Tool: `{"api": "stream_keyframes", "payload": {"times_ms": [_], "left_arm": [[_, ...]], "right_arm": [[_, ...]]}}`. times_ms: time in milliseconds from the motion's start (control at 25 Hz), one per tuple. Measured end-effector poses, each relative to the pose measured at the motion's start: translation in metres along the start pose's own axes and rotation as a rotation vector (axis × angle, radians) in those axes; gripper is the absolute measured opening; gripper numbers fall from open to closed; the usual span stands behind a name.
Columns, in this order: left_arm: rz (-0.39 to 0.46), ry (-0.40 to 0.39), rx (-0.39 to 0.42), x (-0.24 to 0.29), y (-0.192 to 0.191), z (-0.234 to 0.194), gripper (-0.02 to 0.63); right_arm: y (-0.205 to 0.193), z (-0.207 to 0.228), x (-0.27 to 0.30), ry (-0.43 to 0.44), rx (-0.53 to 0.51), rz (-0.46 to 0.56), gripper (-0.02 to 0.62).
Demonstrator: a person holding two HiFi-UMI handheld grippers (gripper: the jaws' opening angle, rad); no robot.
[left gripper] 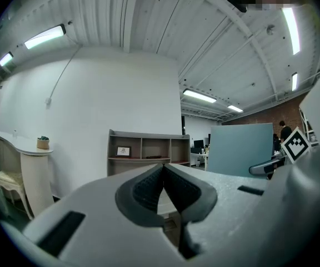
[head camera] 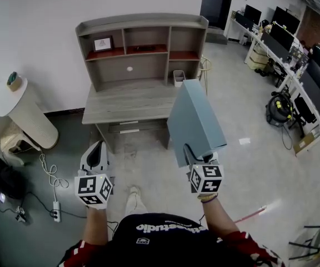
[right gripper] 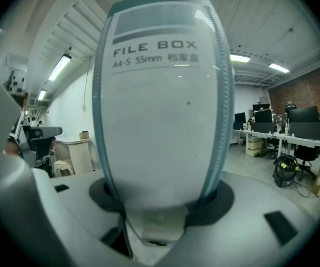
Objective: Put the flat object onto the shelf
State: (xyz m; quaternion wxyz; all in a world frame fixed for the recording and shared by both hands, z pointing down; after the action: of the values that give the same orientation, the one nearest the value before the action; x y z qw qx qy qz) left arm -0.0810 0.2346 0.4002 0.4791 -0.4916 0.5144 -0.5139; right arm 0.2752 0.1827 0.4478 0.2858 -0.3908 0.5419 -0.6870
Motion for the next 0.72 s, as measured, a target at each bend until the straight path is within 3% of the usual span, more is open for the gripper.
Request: {"api": "stream_keyframes", "payload": {"times_ms": [720], "left_arm": [[-0.014,-0.042,0.0,0.068,-0.005,-0.022,0.006]], "right_arm": [[0.016,0.007,0.053,-0.032,0.017,0.006,0.276]]}}
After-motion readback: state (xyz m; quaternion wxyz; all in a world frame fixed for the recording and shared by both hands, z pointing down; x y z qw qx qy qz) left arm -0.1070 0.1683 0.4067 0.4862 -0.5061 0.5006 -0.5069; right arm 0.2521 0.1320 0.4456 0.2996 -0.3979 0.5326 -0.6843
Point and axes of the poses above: the fingertips, and each gripper's own axes: x forward along the fingers, z to its right, y out of its top, the point moved 8 cm from there along -x, backward along the fingers, and after that the axes turned 13 degrees about y, right-handed, at the moved point
